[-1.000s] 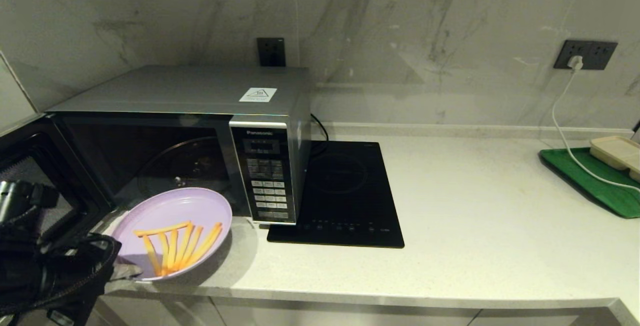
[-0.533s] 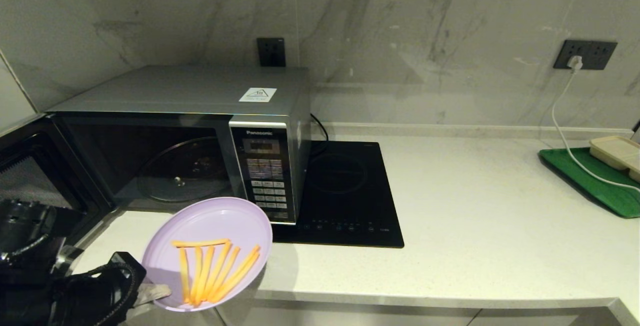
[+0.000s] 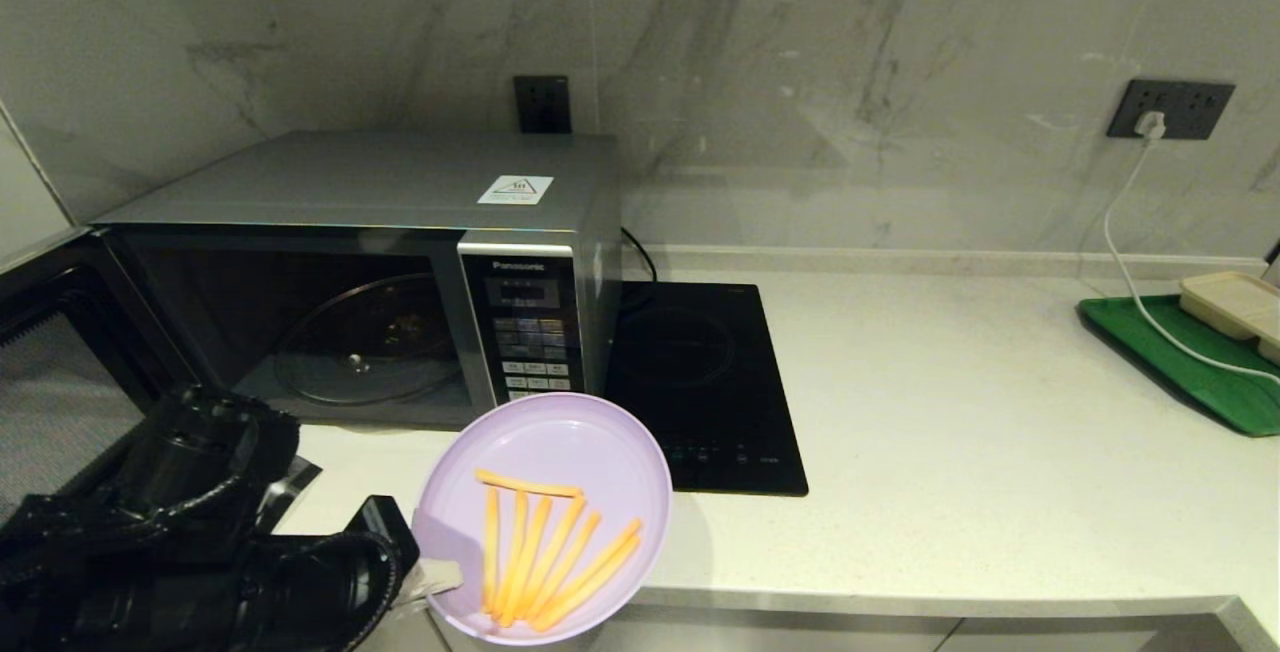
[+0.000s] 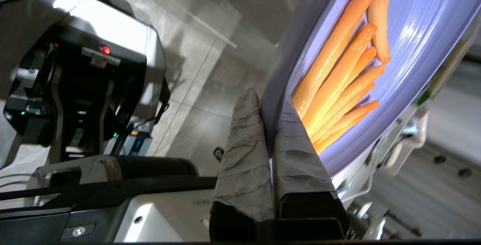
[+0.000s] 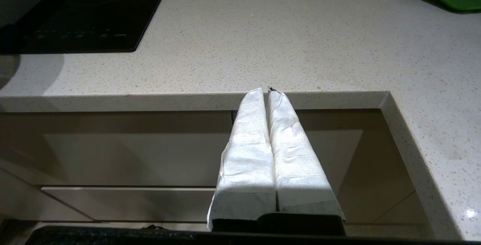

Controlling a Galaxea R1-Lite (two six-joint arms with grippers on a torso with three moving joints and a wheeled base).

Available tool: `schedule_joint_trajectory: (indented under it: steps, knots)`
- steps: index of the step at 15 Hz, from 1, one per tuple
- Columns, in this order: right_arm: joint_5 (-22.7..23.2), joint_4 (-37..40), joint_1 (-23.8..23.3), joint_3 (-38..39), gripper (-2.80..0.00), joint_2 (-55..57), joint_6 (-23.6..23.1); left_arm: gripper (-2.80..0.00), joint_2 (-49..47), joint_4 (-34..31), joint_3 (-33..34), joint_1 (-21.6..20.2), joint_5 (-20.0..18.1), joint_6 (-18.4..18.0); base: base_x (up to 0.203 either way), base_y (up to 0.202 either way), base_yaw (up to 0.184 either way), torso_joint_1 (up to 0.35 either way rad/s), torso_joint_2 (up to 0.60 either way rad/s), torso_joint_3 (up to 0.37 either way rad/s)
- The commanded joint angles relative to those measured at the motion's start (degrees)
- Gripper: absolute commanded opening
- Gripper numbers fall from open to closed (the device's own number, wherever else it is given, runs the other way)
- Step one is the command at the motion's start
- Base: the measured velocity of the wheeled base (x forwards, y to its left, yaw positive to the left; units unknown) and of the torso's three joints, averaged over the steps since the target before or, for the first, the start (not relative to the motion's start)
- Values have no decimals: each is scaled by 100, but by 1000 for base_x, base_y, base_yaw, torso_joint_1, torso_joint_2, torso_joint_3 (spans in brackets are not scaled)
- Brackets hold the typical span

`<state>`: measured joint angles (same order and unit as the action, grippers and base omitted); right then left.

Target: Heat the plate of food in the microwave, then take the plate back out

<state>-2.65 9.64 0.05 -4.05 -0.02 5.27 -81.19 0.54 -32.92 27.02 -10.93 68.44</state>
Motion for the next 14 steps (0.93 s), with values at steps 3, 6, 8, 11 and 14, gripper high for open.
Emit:
schedule_joint_trajectory:
  steps: [3, 6, 8, 11, 14]
  knots:
    - [1, 3, 4, 0, -280, 2, 8, -280, -803, 186, -239, 617, 21, 44, 0, 0, 0, 0, 0, 0]
    - [1, 3, 4, 0, -280, 2, 1, -280, -1168, 227, -590, 908, 37, 43, 0, 0, 0, 0, 0, 0]
    - [1, 3, -3, 0, -280, 2, 7, -280, -1656, 218, -926, 940, 37, -25, 0, 0, 0, 0, 0, 0]
    - [1, 3, 2, 0, -280, 2, 2, -280, -2236, 174, -1465, 1078, 54, -196, 0, 0, 0, 0, 0, 0]
    - [1, 3, 4, 0, -280, 2, 8, -280, -2426, 127, -1823, 1087, 48, -468, 0, 0, 0, 0, 0, 0]
